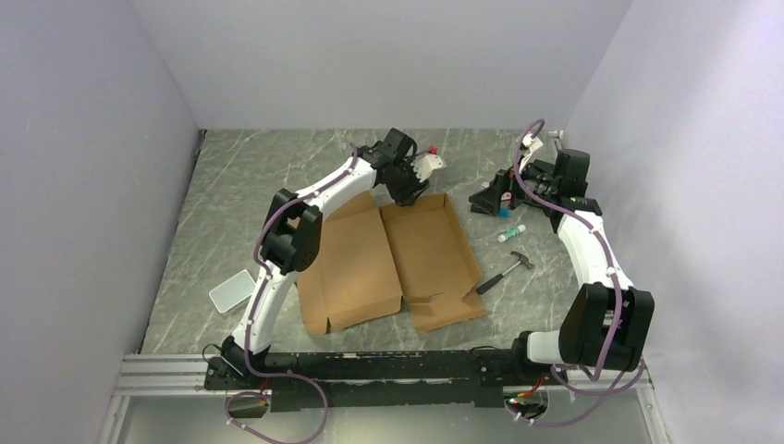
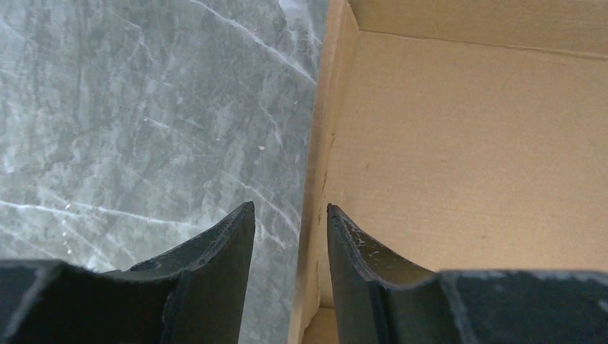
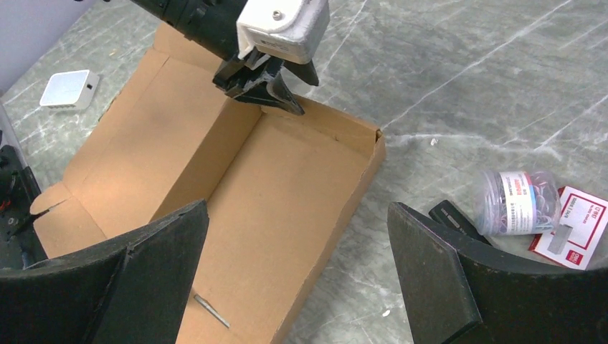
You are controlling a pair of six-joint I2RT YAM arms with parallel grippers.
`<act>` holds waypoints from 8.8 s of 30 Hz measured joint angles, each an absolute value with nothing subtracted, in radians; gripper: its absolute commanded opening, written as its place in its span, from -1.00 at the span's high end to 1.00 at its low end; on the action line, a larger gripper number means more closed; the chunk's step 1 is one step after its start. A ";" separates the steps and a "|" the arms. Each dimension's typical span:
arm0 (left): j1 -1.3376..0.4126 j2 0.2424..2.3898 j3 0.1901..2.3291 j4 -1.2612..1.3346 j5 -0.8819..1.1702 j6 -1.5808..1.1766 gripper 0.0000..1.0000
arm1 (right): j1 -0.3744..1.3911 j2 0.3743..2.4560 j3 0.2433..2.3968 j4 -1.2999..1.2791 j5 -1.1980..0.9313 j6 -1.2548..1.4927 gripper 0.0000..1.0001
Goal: Fold the paper box
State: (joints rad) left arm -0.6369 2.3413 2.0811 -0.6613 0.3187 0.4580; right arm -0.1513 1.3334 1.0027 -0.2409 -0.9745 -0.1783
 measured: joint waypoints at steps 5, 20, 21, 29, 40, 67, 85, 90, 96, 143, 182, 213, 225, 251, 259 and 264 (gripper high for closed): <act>-0.638 2.371 2.057 -0.617 0.337 0.461 0.22 | -0.145 1.347 1.003 -0.244 -0.974 -0.184 -0.99; -0.706 2.351 1.921 -0.439 0.168 0.537 1.00 | -0.133 1.364 1.003 -0.256 -0.973 -0.201 -0.99; -0.712 2.349 1.914 -0.424 0.152 0.541 1.00 | -0.133 1.364 1.003 -0.257 -0.973 -0.202 -0.99; -0.728 2.350 1.906 -0.381 0.086 0.549 0.13 | -0.132 1.370 1.003 -0.266 -0.969 -0.208 -0.99; -0.712 2.345 1.915 -0.384 0.101 0.458 -0.31 | -0.132 1.379 1.003 -0.289 -0.925 -0.229 -0.99; -0.531 1.079 0.905 -0.206 0.120 -0.488 -0.82 | -0.126 1.221 0.892 -0.497 -1.087 -0.918 -0.99; -0.892 0.750 0.506 -0.310 0.163 -1.129 -0.74 | 0.033 1.306 0.956 -0.736 -0.974 -1.199 -0.99; -1.021 0.802 0.469 -0.289 0.012 -1.256 -0.77 | 0.033 1.306 0.953 -0.704 -0.955 -1.166 -0.99; -1.029 0.959 0.466 -0.184 -0.145 -1.364 -0.76 | 0.033 1.306 0.945 -0.685 -0.951 -1.146 -0.99; -1.230 0.982 0.759 -0.390 -0.122 -0.214 -0.83 | 0.033 1.282 0.930 -0.704 -0.969 -1.171 -0.99; -1.375 0.767 0.622 -0.364 -0.490 -0.360 -0.89 | 0.359 2.321 2.039 -1.098 -0.485 -1.415 0.13; -1.375 0.638 0.595 -0.315 -0.551 -0.472 -0.96 | 0.233 1.821 1.428 -0.546 -0.543 -0.738 1.00; -1.375 0.641 0.648 -0.346 -0.661 -0.571 -0.99 | 0.182 1.499 1.026 -0.236 -0.316 -0.264 1.00; -0.475 1.052 0.750 -0.246 -0.014 -0.637 -0.31 | 0.137 1.469 0.915 -0.137 -0.219 0.006 1.00; -0.402 1.179 0.722 -0.067 0.209 -0.665 0.19 | 0.166 1.496 0.915 -0.137 -0.218 0.009 1.00; -0.391 1.211 0.722 -0.047 0.252 -0.677 0.76 | 0.177 1.506 0.915 -0.135 -0.207 0.009 1.00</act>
State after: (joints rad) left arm -0.3908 1.2110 0.7216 -0.0471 0.2516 -0.6765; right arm 0.1772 1.5059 0.9150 -0.1349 -0.2070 0.0090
